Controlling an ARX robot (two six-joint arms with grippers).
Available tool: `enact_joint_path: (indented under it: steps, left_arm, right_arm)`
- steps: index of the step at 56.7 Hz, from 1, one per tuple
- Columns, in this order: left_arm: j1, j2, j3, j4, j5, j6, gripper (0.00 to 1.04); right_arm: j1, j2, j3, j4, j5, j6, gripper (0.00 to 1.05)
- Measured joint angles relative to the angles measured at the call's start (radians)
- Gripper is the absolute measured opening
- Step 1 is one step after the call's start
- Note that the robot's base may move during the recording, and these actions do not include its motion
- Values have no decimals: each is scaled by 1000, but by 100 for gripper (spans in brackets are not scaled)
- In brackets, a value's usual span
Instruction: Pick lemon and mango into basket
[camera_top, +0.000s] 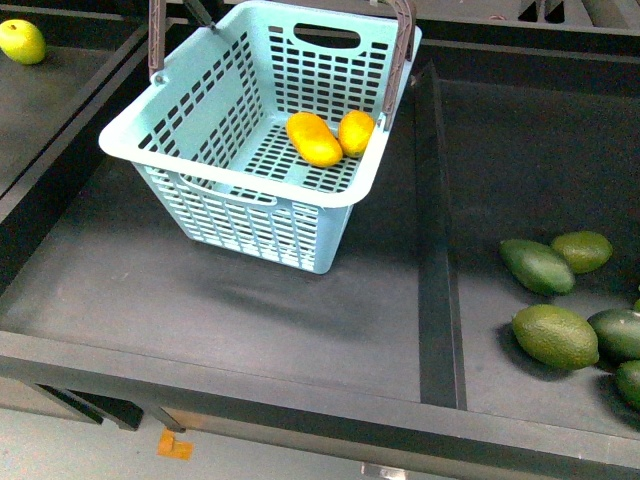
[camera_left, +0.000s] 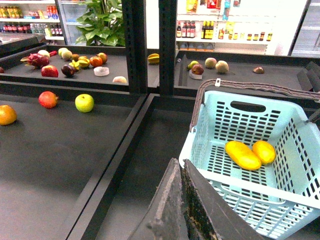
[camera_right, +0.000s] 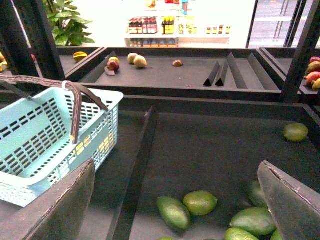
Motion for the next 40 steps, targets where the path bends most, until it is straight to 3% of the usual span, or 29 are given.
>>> enact_joint_path:
  steps: [40]
  left_arm:
    - [0, -389, -1, -371, 0, 0, 3]
  right_arm:
    - [0, 0, 0, 0, 0, 0, 96]
